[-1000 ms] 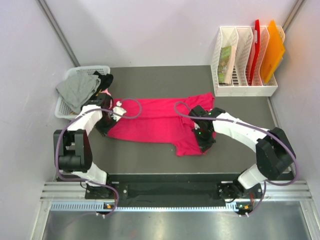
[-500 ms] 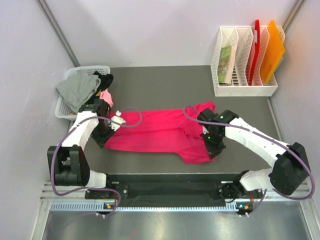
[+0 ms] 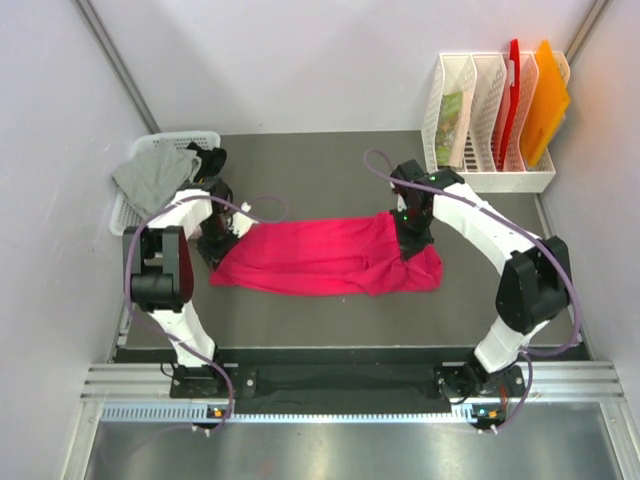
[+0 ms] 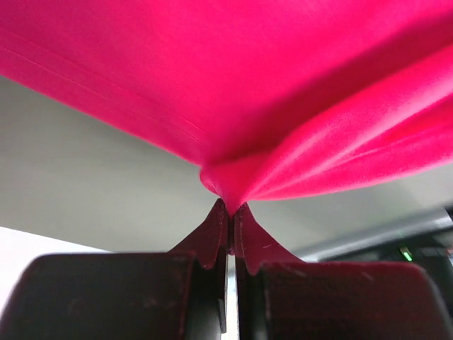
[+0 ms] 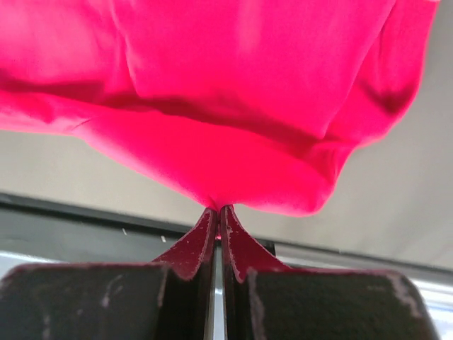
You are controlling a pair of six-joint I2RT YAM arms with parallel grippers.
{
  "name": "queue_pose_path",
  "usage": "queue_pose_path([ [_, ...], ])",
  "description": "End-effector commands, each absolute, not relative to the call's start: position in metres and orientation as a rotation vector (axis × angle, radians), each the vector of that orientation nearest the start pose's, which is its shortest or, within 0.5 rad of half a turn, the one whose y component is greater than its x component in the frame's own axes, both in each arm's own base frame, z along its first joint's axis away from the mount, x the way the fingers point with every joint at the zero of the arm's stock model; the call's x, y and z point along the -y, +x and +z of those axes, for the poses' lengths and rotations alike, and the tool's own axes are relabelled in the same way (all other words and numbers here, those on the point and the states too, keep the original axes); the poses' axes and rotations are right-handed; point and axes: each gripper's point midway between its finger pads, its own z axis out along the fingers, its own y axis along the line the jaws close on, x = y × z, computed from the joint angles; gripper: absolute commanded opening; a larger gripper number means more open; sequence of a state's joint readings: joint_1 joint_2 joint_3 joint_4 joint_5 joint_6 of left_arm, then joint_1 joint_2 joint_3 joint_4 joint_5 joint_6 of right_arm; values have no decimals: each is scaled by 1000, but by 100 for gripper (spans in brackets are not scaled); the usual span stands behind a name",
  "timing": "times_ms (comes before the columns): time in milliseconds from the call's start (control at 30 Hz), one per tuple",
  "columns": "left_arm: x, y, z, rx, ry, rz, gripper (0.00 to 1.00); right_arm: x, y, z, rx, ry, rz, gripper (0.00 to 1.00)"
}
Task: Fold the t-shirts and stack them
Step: Fold the other side of the tshirt into a rectangle
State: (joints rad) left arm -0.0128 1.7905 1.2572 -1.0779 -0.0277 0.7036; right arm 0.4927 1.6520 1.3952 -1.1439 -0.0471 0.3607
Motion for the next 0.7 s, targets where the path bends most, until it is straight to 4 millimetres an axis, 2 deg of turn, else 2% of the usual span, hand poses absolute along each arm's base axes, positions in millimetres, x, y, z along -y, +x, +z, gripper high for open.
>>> queue_pose_path([
  [0, -36, 313, 51, -2928, 1123, 107, 0, -164, 292, 137, -2902, -159, 201, 0],
  [267, -47, 322, 36, -2944, 1181, 184, 0, -158, 313, 130, -2897, -104, 185, 0],
  [467, -53, 322, 39, -2948, 1201, 232, 0, -148, 320, 134, -2889, -59, 180, 0],
  [600, -54, 320, 62, -2918, 1198, 247, 0, -145, 307, 143, -2884, -51, 202, 0],
  [667, -52, 307, 69, -2937, 1213, 217, 0, -143, 291, 144, -2896, -48, 230, 0],
])
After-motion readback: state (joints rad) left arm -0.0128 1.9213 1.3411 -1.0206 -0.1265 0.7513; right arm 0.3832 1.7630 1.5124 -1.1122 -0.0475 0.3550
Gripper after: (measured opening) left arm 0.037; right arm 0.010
